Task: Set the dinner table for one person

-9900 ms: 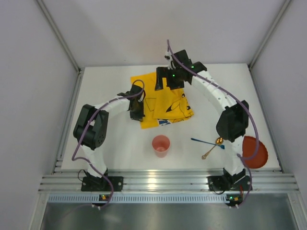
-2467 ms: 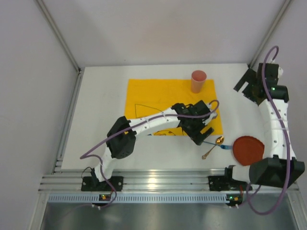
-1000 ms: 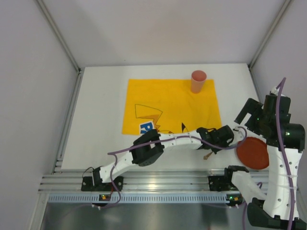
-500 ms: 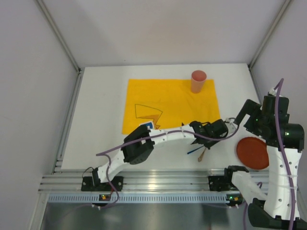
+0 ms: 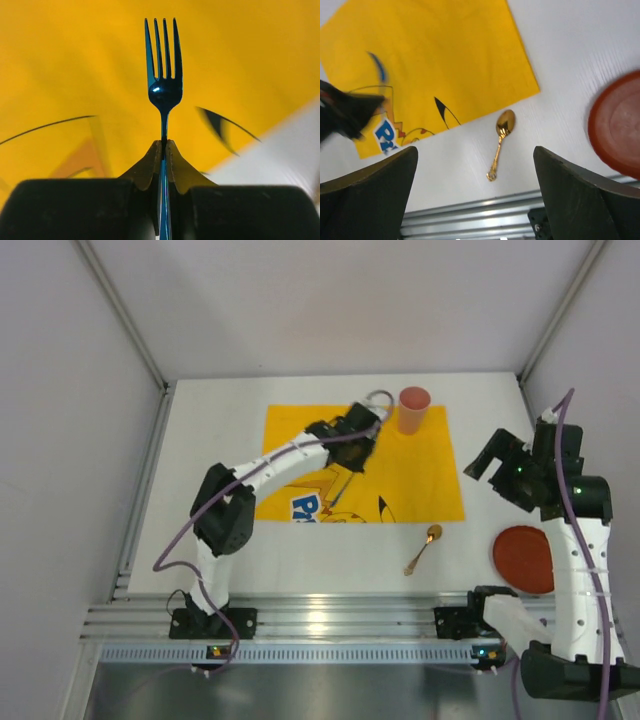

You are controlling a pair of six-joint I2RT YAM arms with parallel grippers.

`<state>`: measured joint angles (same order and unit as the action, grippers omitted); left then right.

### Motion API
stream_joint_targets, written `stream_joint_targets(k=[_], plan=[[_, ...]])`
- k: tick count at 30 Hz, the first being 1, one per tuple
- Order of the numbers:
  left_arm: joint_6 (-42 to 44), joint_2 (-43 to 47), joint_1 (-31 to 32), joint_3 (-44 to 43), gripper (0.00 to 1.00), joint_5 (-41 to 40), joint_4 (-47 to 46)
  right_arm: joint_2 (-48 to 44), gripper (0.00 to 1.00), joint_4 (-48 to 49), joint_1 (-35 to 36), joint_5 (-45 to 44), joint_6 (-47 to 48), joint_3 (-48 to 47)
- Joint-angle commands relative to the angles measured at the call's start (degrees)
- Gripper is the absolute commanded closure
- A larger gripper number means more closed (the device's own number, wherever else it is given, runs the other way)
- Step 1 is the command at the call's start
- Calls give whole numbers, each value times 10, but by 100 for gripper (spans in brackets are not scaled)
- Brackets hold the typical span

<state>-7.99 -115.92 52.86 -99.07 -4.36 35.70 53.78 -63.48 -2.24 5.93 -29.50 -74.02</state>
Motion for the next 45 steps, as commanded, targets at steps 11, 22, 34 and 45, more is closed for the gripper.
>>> stream_joint_targets(k=[11, 22, 34, 45], plan=[[-117, -90, -323, -128, 100, -84, 14, 21, 0, -16, -12, -57, 8, 49], [-113, -77, -323, -19, 100, -92, -12, 47, 0, -24, -12, -57, 16, 30], [-149, -40, -323, 41, 2, -68, -21, 140, 1, 109, 184, 53, 2, 237], [-161, 52, -323, 69, 2, -46, 20, 243, 25, 236, 244, -20, -81, 317]])
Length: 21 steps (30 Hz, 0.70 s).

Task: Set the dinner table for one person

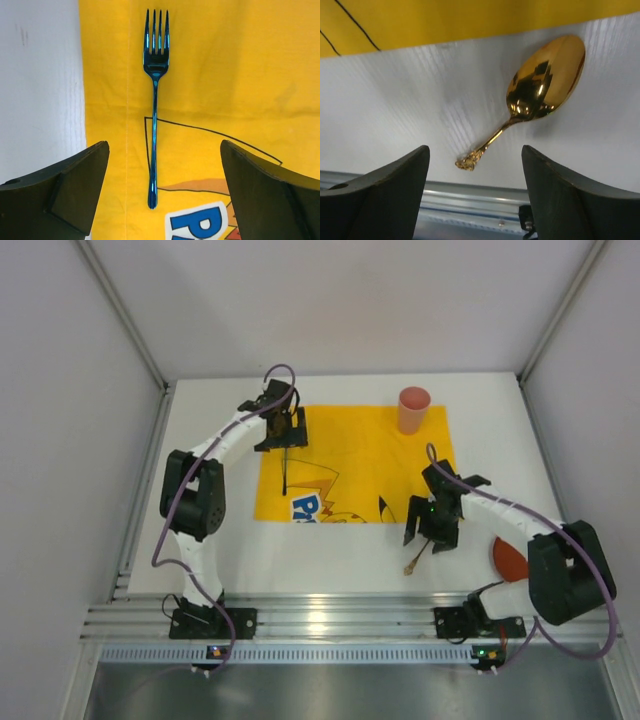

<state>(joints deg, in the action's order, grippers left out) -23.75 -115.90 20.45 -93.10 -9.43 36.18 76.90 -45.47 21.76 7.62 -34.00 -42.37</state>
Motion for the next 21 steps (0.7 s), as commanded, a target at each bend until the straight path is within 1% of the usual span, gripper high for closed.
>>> stream_joint_targets(k=[1, 3, 4, 7, 8, 9, 11, 12, 13, 14, 16, 18, 19, 21], plan=[[-2, 56, 1, 15, 2, 6, 18, 23, 27, 76, 3, -40, -39, 7], [2, 66, 0, 24, 2, 6, 20, 33, 34, 96, 3, -44, -45, 13], [3, 73, 1, 27, 2, 5, 21, 50, 36, 105, 3, -53, -46, 16], [8, 85, 1, 34, 2, 1, 30, 82, 50, 122, 5, -87, -49, 19], [11, 88, 1, 35, 2, -1, 31, 87, 52, 125, 6, -95, -49, 22], [12, 92, 1, 35, 2, -1, 32, 91, 59, 126, 7, -102, -49, 25], [15, 98, 0, 35, 2, -1, 35, 98, 68, 120, 8, -122, -48, 27], [15, 100, 1, 35, 2, 0, 36, 98, 79, 114, 9, -127, -46, 27], [14, 102, 1, 37, 2, 1, 35, 90, 85, 97, 9, -137, -43, 22], [13, 105, 1, 40, 2, 3, 35, 82, 92, 85, 9, -141, -41, 18], [11, 107, 1, 43, 2, 5, 35, 51, 100, 36, 12, -157, -33, -9], [8, 109, 1, 49, 2, 11, 30, 29, 100, -6, 22, -174, -14, -40], [6, 110, 0, 50, 2, 11, 28, 13, 100, -50, 28, -194, -9, -81], [2, 113, 1, 56, 2, 15, 21, 4, 100, -86, 38, -211, 11, -126]])
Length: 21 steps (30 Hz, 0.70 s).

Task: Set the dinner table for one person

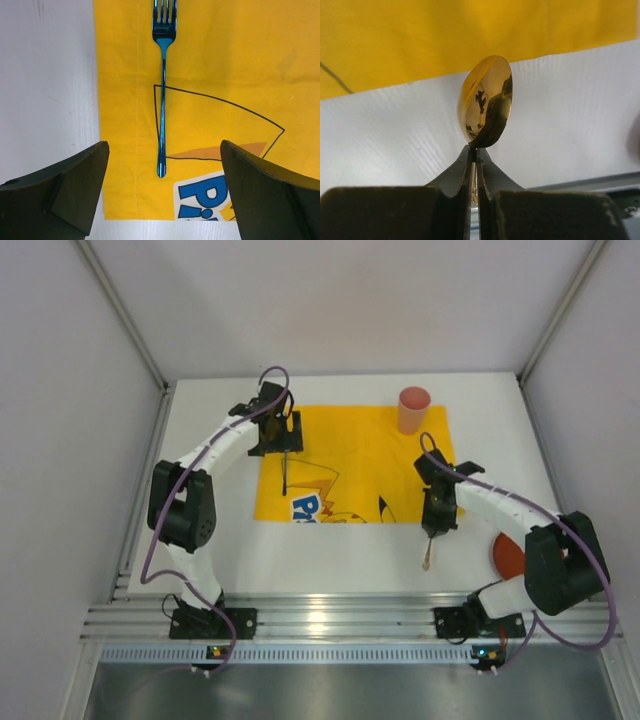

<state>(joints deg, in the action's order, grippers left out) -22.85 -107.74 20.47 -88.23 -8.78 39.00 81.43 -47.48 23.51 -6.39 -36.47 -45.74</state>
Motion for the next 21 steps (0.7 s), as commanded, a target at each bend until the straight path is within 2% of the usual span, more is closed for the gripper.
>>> stream_joint_targets(k=[1, 3, 9, 16, 21], plan=[[-10, 32, 0, 7, 2, 10, -10, -43, 100, -92, 22, -86, 45, -138], [-12, 32, 1, 7, 2, 11, -14, -32, 100, -110, 21, -109, 68, -188], [-19, 35, 1, -5, 2, 17, -16, 99, 100, -135, 18, -153, 133, -375], [-24, 50, 1, -5, 2, 14, -4, 253, 100, -102, 12, -180, 183, -446], [-28, 78, 0, 14, 2, 10, -7, 305, 100, -72, -1, -199, 214, -455]])
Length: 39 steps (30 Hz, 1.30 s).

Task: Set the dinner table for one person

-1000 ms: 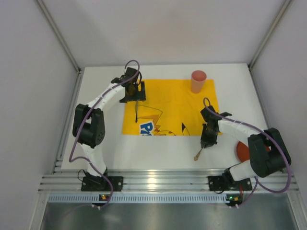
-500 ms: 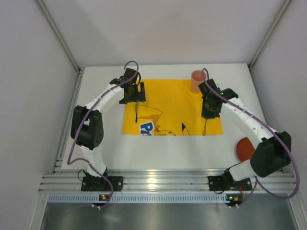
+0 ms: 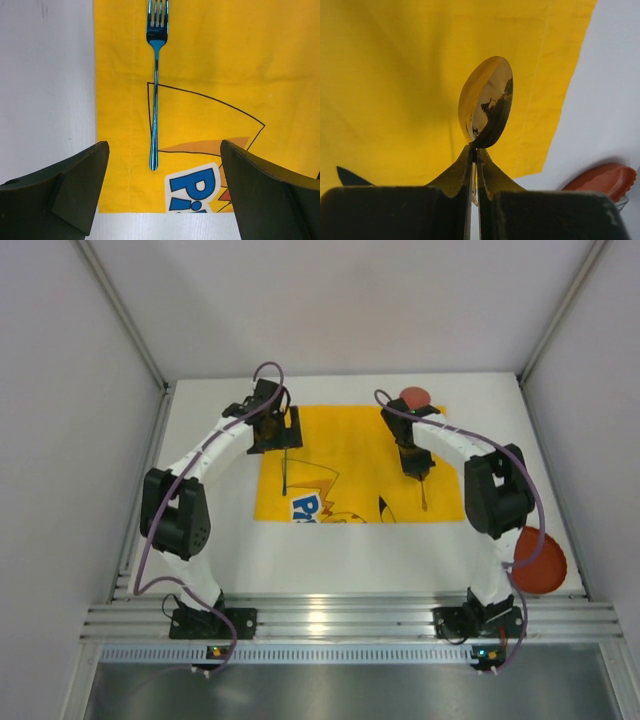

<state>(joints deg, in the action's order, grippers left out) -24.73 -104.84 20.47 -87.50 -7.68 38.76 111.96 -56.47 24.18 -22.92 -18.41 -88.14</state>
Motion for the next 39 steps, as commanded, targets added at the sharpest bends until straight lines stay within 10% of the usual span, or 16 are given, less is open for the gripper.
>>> stream_joint_targets(k=[1, 10, 12, 16, 26, 30, 39], plan=[[-9, 53, 1, 13, 2, -2, -4, 15, 100, 21, -12, -40, 36, -35], [-13, 67, 1, 19, 2, 4, 4, 48, 92, 57, -25, -76, 29, -63], [-13, 64, 1, 14, 2, 8, 5, 48, 61, 65, -26, -77, 30, -63], [-17, 51, 2, -7, 2, 18, 13, 44, 31, 65, -26, -87, 23, -58], [60, 10, 121, -132, 2, -50, 45, -160, 25, 13, -33, -32, -34, 21], [128, -61, 199, -215, 2, 130, 25, -306, 15, -28, -84, 29, -65, 64], [90, -123, 311, -232, 2, 189, -3, -453, 3, -44, -295, 100, -69, 300]])
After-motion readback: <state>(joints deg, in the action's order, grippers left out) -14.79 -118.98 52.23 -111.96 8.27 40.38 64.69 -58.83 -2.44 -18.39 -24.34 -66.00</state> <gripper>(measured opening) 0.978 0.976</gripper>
